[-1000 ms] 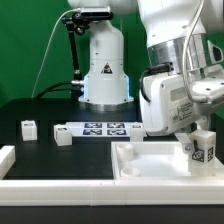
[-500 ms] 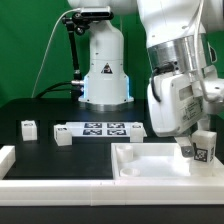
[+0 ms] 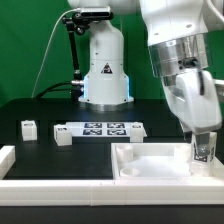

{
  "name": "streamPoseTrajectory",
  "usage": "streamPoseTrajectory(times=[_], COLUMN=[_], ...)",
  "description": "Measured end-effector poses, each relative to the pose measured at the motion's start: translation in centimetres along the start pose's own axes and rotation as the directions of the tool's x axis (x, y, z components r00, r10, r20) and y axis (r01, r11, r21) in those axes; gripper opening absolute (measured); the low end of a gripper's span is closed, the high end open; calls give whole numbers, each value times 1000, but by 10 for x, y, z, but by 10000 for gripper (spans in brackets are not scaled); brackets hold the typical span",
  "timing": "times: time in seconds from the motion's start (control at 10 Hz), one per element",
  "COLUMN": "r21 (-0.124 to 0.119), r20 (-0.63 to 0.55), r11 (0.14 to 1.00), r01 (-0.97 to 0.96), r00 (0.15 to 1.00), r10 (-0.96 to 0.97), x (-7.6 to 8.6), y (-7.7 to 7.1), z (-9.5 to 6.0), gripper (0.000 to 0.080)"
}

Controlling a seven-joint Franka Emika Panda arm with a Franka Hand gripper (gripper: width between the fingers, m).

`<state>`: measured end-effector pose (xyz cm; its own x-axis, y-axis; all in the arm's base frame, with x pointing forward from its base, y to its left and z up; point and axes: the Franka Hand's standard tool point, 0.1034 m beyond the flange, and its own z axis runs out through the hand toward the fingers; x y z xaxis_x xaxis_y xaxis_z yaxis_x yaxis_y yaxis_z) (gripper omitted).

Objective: Assemble one leg

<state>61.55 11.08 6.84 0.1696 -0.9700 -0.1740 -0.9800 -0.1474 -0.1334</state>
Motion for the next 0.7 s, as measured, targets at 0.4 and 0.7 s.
streamPoseTrajectory(times=[0.4,0.7], r21=[-108,-126], r20=[-3,39], r11=[864,650], r01=[491,749], r00=[869,659], r10=[-495,-751], x=[-11,-7], y=[-2,-2], z=[-2,0], gripper=[649,649])
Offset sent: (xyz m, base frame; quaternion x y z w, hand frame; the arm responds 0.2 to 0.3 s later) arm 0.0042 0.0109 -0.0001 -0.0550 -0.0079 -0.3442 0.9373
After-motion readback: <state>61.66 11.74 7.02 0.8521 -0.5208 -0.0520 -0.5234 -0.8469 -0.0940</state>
